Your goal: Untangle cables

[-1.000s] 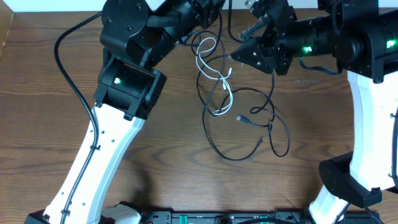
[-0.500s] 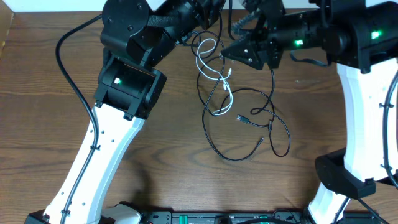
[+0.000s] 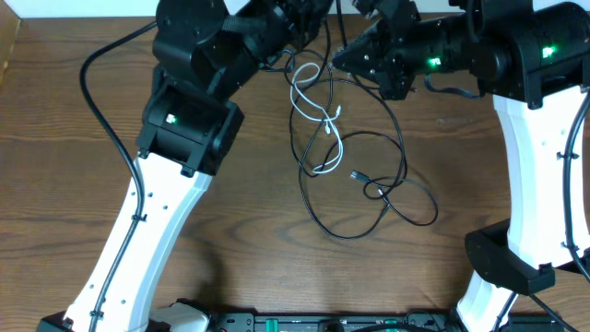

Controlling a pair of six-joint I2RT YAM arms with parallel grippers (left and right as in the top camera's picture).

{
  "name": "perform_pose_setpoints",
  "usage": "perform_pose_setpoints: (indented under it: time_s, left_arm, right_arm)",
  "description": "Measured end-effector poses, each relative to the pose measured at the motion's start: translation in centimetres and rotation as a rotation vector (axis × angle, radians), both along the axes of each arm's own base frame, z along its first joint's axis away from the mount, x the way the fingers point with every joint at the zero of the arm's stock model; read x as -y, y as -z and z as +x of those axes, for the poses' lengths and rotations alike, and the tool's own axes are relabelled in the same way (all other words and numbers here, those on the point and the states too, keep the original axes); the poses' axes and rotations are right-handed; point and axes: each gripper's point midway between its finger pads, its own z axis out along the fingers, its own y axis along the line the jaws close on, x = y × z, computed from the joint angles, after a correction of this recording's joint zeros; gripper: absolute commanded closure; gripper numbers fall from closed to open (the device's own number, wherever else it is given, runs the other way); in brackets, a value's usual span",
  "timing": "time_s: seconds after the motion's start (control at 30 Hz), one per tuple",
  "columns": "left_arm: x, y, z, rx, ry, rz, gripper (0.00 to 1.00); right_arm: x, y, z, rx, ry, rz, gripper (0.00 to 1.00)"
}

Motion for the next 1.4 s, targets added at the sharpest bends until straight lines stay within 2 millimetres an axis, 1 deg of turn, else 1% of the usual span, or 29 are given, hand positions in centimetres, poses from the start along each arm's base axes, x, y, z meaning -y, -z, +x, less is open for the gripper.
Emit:
perform_pose_setpoints:
  time_s: [0.13,0.23,0.3,0.33,0.37,0.4,0.43,0.47,0.5,0.53,0.57,0.6,0.63,0.73,0.77,0.9,0.93,1.03,1.13,1.2,1.27,1.33,1.4]
  left_arm:
    - [-1.6,3.4,1.4,-0.090,-0.062,0.102,0.92]
    - [-3.4,7.0,2.3,-0.189,-0.132,0.211,0.92]
    - [-4.4,9.3,2.5,-0.254,-0.170,0.280,0.92]
    - [-4.6,9.7,2.5,-0.267,-0.178,0.294,0.92]
    - [-5.1,11.2,2.4,-0.308,-0.198,0.344,0.92]
    - [-5.4,11.9,2.3,-0.320,-0.208,0.374,0.85]
    - [-5.5,12.3,2.2,-0.324,-0.210,0.396,0.83]
    - [-5.6,12.6,2.2,-0.327,-0.216,0.415,0.70]
    - [-5.8,13.0,2.1,-0.330,-0.219,0.438,0.62]
    - [-5.9,13.4,2.0,-0.330,-0.222,0.462,0.58]
    - [-6.2,13.8,2.0,-0.335,-0.229,0.483,0.57]
    - [-6.4,14.1,1.9,-0.339,-0.233,0.506,0.51]
    - [-6.7,14.5,1.9,-0.341,-0.236,0.530,0.41]
    - [-7.2,15.5,1.6,-0.343,-0.235,0.597,0.30]
    - [-7.3,15.9,1.4,-0.345,-0.229,0.623,0.28]
    - [-7.8,17.5,0.6,-0.357,-0.207,0.725,0.28]
    - [-8.1,17.9,0.4,-0.364,-0.206,0.755,0.28]
    - [-8.9,19.3,-0.4,-0.392,-0.198,0.834,0.28]
    - [-9.5,21.0,-1.0,-0.421,-0.181,0.905,0.28]
    - [-9.8,22.5,-1.5,-0.450,-0.162,0.943,0.27]
    - [-9.9,24.0,-1.9,-0.482,-0.145,0.972,0.28]
    - [-10.1,25.6,-2.2,-0.508,-0.128,0.999,0.28]
    - [-10.2,26.7,-2.5,-0.530,-0.116,1.014,0.28]
  right_arm:
    - [0.8,0.3,0.7,-0.051,0.082,-0.001,0.99]
    - [1.7,0.3,1.4,-0.086,0.143,0.008,0.99]
    - [2.5,0.2,1.8,-0.106,0.184,0.021,0.99]
    - [2.7,0.1,2.0,-0.113,0.200,0.029,0.99]
    - [3.0,-0.1,2.2,-0.120,0.217,0.037,0.99]
    - [3.2,-0.3,2.3,-0.126,0.230,0.048,0.99]
    - [3.4,-0.5,2.3,-0.130,0.237,0.056,0.99]
    - [3.4,-0.6,2.3,-0.135,0.244,0.063,0.99]
    - [3.4,-0.8,2.3,-0.139,0.251,0.070,0.99]
    - [3.4,-1.0,2.3,-0.141,0.258,0.078,0.99]
    - [3.5,-1.3,2.3,-0.139,0.268,0.090,0.99]
    - [3.5,-1.7,2.4,-0.136,0.276,0.101,0.99]
    - [3.6,-2.0,2.5,-0.131,0.282,0.111,0.99]
    - [3.5,-3.0,2.7,-0.129,0.293,0.154,0.99]
    - [3.5,-3.2,2.8,-0.130,0.296,0.166,0.99]
    - [3.1,-4.8,3.6,-0.121,0.320,0.237,0.99]
    - [3.1,-5.3,4.0,-0.111,0.327,0.259,0.99]
    - [3.1,-7.9,5.4,-0.062,0.351,0.356,0.99]
    - [3.7,-10.8,6.6,-0.020,0.381,0.466,0.99]
    - [4.5,-13.3,7.4,0.029,0.395,0.549,0.98]
    - [5.1,-15.6,7.6,0.081,0.400,0.614,0.98]
    - [6.1,-18.0,7.3,0.112,0.411,0.692,0.99]
    - [7.0,-20.7,6.7,0.167,0.414,0.767,0.99]
